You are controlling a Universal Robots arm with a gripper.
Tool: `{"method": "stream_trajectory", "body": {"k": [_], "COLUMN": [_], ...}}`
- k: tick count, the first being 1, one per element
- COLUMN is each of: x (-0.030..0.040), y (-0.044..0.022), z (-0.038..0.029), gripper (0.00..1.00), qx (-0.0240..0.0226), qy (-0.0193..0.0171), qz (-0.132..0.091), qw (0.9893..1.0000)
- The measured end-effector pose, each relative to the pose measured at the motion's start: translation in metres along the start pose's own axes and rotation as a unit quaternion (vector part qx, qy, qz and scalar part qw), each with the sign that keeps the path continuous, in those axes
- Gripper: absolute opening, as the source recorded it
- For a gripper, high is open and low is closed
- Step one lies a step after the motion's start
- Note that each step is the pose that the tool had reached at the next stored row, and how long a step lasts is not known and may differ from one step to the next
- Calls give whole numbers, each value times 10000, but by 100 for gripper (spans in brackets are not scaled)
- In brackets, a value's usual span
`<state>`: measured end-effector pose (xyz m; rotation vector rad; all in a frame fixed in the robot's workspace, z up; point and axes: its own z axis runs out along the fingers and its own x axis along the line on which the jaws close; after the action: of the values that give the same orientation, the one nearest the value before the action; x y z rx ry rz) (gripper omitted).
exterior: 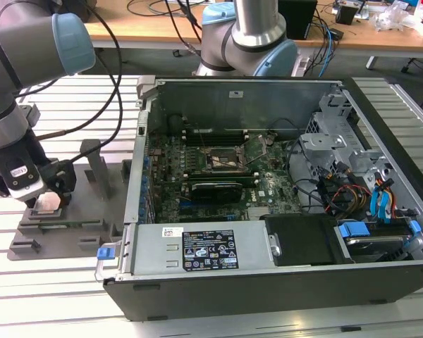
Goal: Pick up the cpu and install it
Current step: 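Pick up the cpu and move it towards the insertion slot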
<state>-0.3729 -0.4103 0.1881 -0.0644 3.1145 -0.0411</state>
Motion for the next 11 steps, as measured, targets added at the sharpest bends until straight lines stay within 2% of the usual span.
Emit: {"method": "stream_trajectory", "body": {"k": [1,3,11], "x": [1,2,0], "y": [0,1,0], "z": [-1,-2,0], "gripper": [66,55,55], "qx": [0,1,1], "qy": [3,2,0], "qz": [1,4,9], "qw": [10000,10000,10000]}}
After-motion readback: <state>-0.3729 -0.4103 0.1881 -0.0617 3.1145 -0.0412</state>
